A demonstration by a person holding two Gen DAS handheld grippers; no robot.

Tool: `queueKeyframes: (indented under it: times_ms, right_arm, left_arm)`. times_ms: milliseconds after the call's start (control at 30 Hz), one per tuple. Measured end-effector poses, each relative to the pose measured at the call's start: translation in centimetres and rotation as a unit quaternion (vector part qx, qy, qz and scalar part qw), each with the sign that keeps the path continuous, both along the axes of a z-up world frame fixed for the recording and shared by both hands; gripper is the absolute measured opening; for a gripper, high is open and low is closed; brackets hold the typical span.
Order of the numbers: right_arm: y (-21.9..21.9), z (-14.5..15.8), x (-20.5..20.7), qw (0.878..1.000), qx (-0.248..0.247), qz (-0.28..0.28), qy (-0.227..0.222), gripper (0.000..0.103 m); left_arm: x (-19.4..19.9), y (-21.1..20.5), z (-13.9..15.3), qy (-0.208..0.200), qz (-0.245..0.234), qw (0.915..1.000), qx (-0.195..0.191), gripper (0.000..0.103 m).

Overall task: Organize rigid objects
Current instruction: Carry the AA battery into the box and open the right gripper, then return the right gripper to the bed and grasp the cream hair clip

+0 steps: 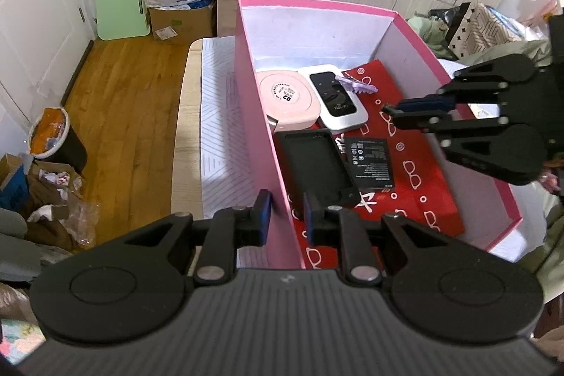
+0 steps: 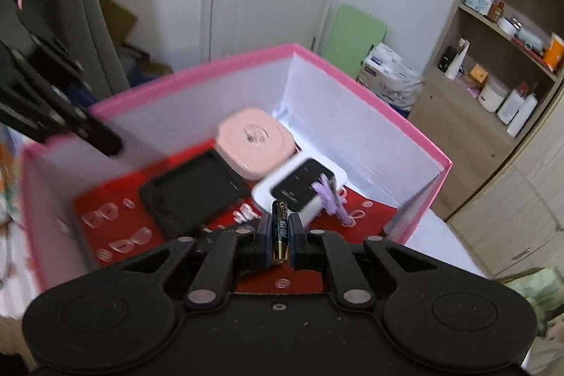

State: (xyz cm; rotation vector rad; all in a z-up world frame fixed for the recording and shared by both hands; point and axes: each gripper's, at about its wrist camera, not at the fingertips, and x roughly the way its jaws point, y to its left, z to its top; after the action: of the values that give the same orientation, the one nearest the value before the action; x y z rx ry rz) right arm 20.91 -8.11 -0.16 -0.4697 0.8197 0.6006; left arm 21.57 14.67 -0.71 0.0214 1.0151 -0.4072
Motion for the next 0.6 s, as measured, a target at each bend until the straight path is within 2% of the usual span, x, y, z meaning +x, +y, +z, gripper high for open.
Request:
queueKeyframes:
  times_ms: [133, 200, 433, 600]
  right_arm:
    - [0.0, -0.4, 1.2, 1.0, -0.008, -0.01, 0.006, 0.012]
    - [-0.6, -0.1, 1.3, 1.0, 0.003, -0.022, 0.005, 0.012]
    - [-5.0, 1.5, 0.2, 0.99, 0.115, -0.075, 0.024, 0.014]
    - [-9.4, 3.0, -2.3, 0.974, 0.199, -0.108, 0.029, 0.015]
  left_arm:
    - [-0.1, -0.1, 0.0, -0.001, -0.003, 1.0, 0.0, 0.017]
    - [-0.1, -0.1, 0.0, -0.001, -0.005, 1.0, 0.002, 0.017]
    - [-0.2, -0.3, -0.1, -0.003, -0.002, 1.0, 0.006, 0.017]
    - [-0.1, -0.2, -0.1, 0.002, 0.002, 1.0, 0.004, 0.017]
